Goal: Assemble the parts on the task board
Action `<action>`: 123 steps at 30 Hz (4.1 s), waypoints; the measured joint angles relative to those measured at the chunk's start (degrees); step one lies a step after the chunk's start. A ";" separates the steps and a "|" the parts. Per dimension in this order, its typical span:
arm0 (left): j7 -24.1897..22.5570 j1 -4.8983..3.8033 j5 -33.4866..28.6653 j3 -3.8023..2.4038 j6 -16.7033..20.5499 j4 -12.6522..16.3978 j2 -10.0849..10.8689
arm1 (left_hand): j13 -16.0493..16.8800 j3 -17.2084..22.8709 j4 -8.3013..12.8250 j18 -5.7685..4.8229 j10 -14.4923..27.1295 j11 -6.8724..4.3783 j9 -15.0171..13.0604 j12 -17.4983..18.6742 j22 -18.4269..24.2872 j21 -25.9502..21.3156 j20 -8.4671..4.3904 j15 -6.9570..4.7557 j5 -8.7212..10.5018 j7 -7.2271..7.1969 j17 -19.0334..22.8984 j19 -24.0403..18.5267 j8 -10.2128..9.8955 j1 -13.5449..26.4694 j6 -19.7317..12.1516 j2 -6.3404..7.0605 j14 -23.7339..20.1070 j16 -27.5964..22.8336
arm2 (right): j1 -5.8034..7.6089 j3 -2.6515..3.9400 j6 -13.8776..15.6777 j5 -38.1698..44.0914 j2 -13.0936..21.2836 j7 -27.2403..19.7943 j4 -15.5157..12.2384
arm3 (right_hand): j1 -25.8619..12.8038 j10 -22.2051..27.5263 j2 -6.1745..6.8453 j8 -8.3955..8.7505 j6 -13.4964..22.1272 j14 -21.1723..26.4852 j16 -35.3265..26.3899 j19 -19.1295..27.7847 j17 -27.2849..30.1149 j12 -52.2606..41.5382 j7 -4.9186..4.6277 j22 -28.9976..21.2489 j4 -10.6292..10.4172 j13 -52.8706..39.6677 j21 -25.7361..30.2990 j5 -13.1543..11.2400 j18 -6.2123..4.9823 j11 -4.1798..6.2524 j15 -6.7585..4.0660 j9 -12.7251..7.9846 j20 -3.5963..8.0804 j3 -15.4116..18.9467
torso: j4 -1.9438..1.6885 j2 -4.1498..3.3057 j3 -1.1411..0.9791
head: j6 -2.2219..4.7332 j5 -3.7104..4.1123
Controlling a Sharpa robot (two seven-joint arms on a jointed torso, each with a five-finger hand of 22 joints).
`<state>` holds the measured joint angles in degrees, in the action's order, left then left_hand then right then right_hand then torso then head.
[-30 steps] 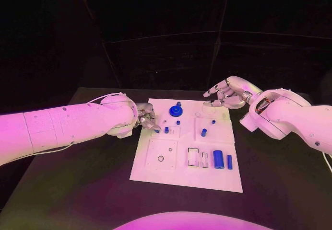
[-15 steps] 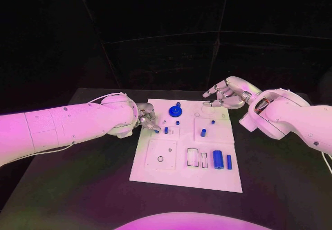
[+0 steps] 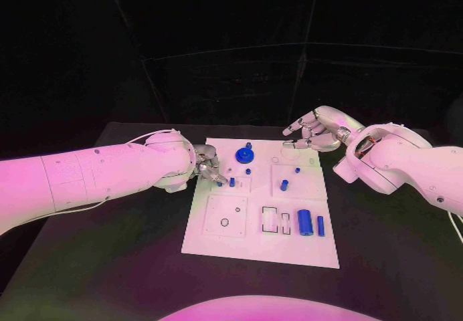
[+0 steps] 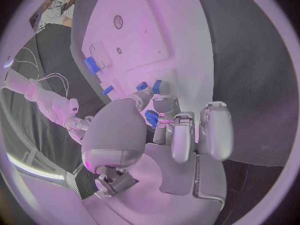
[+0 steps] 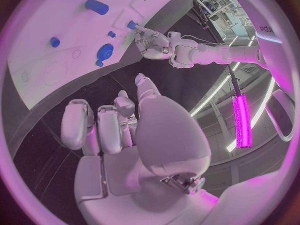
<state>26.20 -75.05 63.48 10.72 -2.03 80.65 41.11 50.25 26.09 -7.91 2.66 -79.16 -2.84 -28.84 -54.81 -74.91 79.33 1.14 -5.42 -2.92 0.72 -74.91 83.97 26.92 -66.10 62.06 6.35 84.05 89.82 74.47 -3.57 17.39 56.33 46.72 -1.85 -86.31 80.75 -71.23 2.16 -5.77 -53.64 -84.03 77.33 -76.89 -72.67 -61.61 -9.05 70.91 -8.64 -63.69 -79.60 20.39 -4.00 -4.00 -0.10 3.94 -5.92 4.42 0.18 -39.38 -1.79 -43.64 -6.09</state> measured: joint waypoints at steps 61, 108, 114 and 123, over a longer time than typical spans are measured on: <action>-28.56 0.21 -3.17 -0.01 16.34 -5.80 -4.51 | -33.06 -18.60 3.87 7.12 28.19 8.48 13.97 32.43 36.75 -45.54 5.25 6.10 0.00 8.04 24.50 -13.77 -12.54 -18.87 -11.67 -1.74 -7.55 -27.62 | 0.00 0.00 0.46 0.00 -0.01 0.42 0.06 | 0.00 1.03 -0.46 0.00 0.00 0.00 -0.67 0.42 0.79 0.88 0.00 -1.19 -0.49 1.40 0.95 0.25 0.00 0.01 0.00 0.00 0.00 0.49 | 0.04 -0.04 0.03 | 1.38 1.32; -30.21 1.44 19.48 -0.04 7.88 -15.55 -13.00 | -44.71 -13.94 6.57 4.43 19.26 7.14 21.07 37.41 15.07 -21.77 3.77 5.02 0.00 6.64 10.75 -1.91 -17.21 -17.25 -2.37 -1.08 -0.11 -11.95 | 0.00 0.00 0.46 0.09 -0.67 0.61 0.07 | 0.20 1.02 -0.65 0.00 0.00 0.00 -0.67 0.41 0.78 0.88 0.00 -1.18 -0.48 1.38 0.93 0.24 0.00 0.00 0.00 0.00 0.00 0.48 | -0.08 0.02 0.03 | 1.17 2.09; -30.20 1.55 19.67 -0.04 7.44 -15.74 -13.21 | -45.11 -13.51 6.59 4.43 18.60 6.97 21.25 37.74 14.45 -21.08 3.77 5.02 0.00 6.64 10.92 -1.91 -17.42 -17.04 -1.96 -1.30 -0.11 -11.95 | 0.00 0.00 0.45 0.11 -0.71 0.63 0.09 | 0.23 1.02 -0.69 0.00 0.00 0.00 -0.67 0.41 0.78 0.88 0.00 -1.18 -0.48 1.38 0.93 0.24 0.00 0.00 0.00 0.00 0.00 0.49 | -0.10 0.02 0.02 | 1.21 2.11; -30.18 1.64 19.80 -0.09 7.11 -16.30 -13.80 | -45.42 -12.79 6.65 4.43 18.33 6.84 21.45 38.13 13.99 -20.58 3.58 5.02 0.00 6.64 11.09 -1.73 -17.65 -17.04 -1.54 -1.30 -0.11 -11.95 | 0.00 0.00 0.44 0.14 -0.81 0.66 0.10 | 0.23 1.02 -0.69 0.00 0.00 0.00 -0.67 0.41 0.78 0.88 0.00 -1.18 -0.48 1.28 0.91 0.24 0.00 0.00 0.00 0.00 0.00 0.48 | -0.09 0.02 0.02 | 1.22 2.11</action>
<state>-3.99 -73.40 83.29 10.62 5.08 64.34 27.31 4.83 13.30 -1.27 7.09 -60.83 3.99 -7.39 -16.68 -60.92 58.75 4.72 -0.40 -2.92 7.36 -63.81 82.24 9.28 -83.14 60.52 5.05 83.94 77.87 74.47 -3.57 17.82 56.47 45.92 -1.19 -86.21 80.98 -70.21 1.48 -5.77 -53.64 -84.03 76.66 -76.47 -71.90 -60.73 -9.04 69.74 -9.13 -62.41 -78.69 20.64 -4.01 -3.99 -0.10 3.93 -5.92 4.91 0.08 -39.36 -1.77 -42.42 -3.97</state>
